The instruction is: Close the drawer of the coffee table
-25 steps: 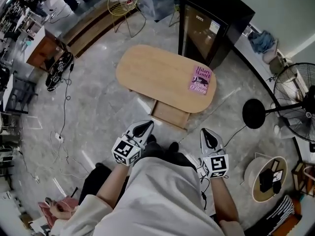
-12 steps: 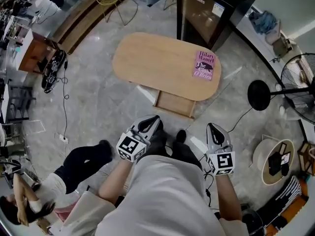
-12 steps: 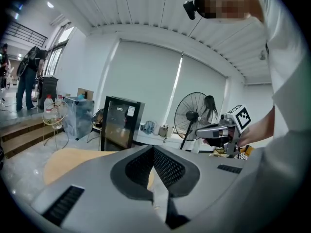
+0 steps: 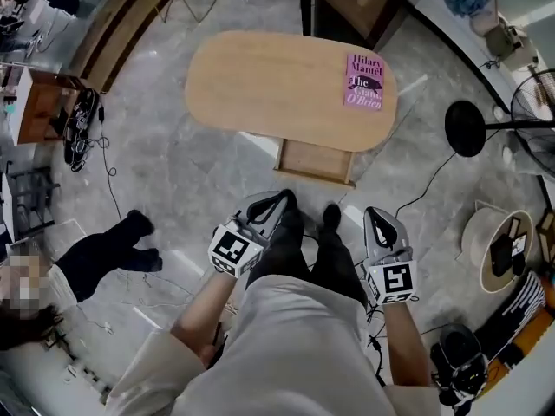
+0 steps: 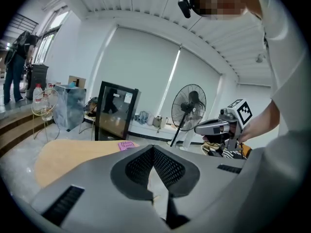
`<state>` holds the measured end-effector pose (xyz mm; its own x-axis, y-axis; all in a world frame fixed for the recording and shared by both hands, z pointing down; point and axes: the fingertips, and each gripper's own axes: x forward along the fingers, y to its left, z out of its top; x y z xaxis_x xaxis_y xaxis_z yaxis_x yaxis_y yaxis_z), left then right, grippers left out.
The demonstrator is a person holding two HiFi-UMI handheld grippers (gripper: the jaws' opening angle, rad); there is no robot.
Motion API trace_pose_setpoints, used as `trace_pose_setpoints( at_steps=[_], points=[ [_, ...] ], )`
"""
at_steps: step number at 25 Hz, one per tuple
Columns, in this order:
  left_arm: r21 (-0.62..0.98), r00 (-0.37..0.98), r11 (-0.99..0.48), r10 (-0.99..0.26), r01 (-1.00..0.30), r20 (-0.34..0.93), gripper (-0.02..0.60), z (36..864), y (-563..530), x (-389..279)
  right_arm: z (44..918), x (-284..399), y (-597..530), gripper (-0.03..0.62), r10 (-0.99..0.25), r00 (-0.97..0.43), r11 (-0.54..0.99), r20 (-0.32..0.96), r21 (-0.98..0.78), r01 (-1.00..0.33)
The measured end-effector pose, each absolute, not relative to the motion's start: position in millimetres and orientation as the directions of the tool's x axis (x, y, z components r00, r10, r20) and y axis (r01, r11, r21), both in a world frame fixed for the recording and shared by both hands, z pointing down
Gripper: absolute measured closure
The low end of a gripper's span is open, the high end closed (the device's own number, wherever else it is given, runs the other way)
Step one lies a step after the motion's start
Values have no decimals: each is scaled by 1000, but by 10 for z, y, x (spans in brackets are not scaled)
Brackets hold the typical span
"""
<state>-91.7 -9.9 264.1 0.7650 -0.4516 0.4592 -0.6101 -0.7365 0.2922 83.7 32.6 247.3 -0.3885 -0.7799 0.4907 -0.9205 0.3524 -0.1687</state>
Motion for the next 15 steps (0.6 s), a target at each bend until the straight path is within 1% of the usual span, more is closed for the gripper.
trace_pose_setpoints(
  at_steps=[7, 15],
  points=[
    [321, 771, -739, -404, -592, 493, 574, 3182, -178, -940, 3029, 798, 298, 582, -760, -354, 300, 545, -189, -935],
    [361, 747, -699, -378, -618, 547, 574, 3886, -148, -1000, 3776, 766, 316, 582, -711, -350, 275, 610, -217, -937]
  ],
)
